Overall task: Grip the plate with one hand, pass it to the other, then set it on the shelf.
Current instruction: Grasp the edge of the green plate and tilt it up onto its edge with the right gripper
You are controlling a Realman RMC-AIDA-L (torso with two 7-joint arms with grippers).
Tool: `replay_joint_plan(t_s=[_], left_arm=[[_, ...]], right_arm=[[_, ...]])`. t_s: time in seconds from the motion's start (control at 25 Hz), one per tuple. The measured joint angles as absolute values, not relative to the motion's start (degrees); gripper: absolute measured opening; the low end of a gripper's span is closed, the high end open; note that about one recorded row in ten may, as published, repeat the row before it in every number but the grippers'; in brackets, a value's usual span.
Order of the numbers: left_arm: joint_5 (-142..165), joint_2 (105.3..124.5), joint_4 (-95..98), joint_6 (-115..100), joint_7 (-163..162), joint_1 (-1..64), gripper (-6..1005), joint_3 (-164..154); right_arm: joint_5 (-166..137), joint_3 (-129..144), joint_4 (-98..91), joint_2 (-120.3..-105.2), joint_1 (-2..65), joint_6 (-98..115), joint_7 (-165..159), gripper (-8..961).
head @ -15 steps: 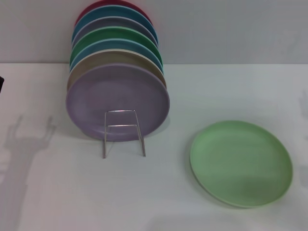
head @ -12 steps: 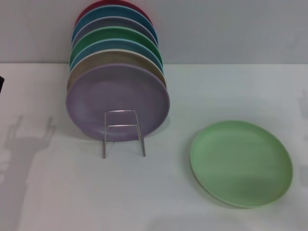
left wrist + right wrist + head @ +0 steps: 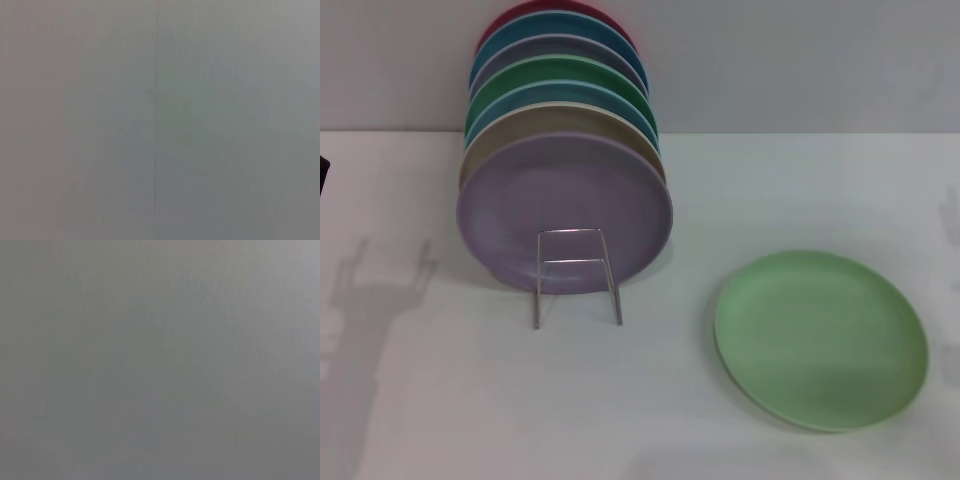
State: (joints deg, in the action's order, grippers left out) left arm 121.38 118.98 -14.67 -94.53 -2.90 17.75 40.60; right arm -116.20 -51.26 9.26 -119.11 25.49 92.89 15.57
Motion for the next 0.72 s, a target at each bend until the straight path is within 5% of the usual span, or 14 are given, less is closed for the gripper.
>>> replay_joint_plan(t_s=[0.72], left_arm=[[121.4, 118.91, -14.5, -95.0, -2.9, 17.0, 789, 40.6]], right_arm=[[-116.2, -54.5, 21.3, -118.93, 23.7, 80.3, 27.3, 666]])
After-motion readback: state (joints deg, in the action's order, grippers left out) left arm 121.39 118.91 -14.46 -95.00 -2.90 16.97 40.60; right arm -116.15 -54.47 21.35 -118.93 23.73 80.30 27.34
